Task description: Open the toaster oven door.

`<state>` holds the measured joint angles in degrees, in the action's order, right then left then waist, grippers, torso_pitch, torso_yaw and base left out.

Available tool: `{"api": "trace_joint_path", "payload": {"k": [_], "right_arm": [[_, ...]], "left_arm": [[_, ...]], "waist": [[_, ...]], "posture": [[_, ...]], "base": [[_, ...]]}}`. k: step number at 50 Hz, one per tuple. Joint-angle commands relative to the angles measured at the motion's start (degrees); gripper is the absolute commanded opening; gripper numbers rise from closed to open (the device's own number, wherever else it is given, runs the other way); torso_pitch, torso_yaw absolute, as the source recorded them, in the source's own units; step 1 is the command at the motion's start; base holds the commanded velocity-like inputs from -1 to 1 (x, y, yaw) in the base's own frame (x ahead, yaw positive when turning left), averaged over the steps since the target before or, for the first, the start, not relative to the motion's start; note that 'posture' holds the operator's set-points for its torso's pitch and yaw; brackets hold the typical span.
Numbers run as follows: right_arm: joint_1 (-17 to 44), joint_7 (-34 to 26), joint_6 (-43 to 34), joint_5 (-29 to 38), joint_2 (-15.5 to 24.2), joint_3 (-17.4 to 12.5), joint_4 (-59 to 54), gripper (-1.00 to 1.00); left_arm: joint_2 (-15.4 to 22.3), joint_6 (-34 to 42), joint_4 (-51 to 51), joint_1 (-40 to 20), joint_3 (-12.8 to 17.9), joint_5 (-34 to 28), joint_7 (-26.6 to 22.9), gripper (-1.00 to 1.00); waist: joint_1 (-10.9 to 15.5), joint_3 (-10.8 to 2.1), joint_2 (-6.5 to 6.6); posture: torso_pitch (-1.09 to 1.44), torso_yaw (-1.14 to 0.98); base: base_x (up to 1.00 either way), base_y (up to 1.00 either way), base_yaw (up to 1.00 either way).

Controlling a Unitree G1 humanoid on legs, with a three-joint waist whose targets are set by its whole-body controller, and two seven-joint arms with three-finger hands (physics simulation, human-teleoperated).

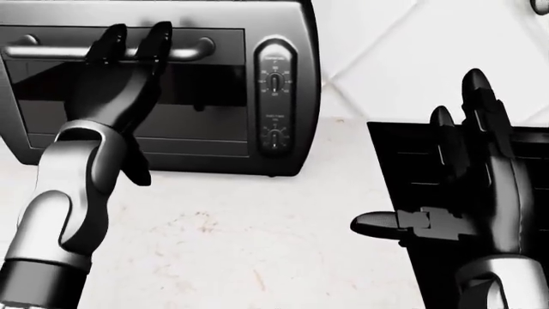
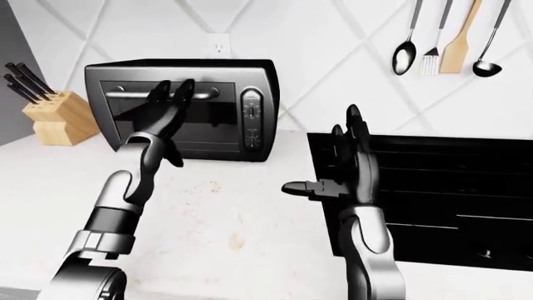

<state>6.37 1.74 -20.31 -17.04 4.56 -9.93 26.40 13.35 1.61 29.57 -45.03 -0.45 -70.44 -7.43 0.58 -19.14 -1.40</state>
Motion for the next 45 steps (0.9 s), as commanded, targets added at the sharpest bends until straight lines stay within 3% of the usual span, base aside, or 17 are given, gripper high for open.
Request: {"api": "trace_joint_path", "payload": {"k": [1,14,15,17,22,29,45], "right_arm": [[1.54,-0.16,1.63,-0.13,0.3,-0.05,1.74,1.0],[1.49,-0.4,2.99,-0.08,0.27,0.06,0.25,1.0],[1.49,-0.39,2.97,-0.1,0.27,0.06,0.27,1.0],[1.48,-0.34,2.87,-0.15,0.29,0.03,0.36,1.0],[1.34,-0.34,2.96,-0.11,0.23,0.1,0.33,1.0],[1.39,-0.32,2.96,-0.15,0.22,0.11,0.24,1.0],[1.46,-0.3,3.19,-0.23,0.22,0.13,-0.01,1.0]], "left_arm": [[0.47,-0.27,1.02,-2.94,0.22,0.12,0.75,1.0],[0.72,-0.87,9.0,-6.21,-0.5,0.63,3.99,1.0],[0.74,-0.89,9.15,-6.28,-0.53,0.63,4.04,0.97],[0.78,-0.97,9.38,-6.36,-0.57,0.65,4.03,0.64],[0.75,-0.96,9.65,-6.26,-0.69,0.6,4.06,0.37],[0.86,-1.31,11.12,-6.92,-0.83,0.48,4.54,0.22],[0.79,-1.35,10.81,-6.16,-0.87,0.31,4.49,0.15]], "waist": [[-0.14,-0.01,-0.05],[-0.18,0.13,0.13],[-0.19,0.14,0.14],[-0.2,0.15,0.16],[-0.27,0.07,0.22],[-0.33,-0.25,0.31],[-0.34,-0.53,0.33]], "posture": [[-0.45,0.0],[-0.45,0.0],[-0.45,0.0],[-0.45,0.0],[-0.45,0.0],[-0.45,0.0],[-0.45,0.0]], "base": [[0.0,0.0,0.0],[0.0,0.0,0.0],[0.0,0.0,0.0],[0.0,0.0,0.0],[0.0,0.0,0.0],[0.0,0.0,0.0],[0.0,0.0,0.0]]}}
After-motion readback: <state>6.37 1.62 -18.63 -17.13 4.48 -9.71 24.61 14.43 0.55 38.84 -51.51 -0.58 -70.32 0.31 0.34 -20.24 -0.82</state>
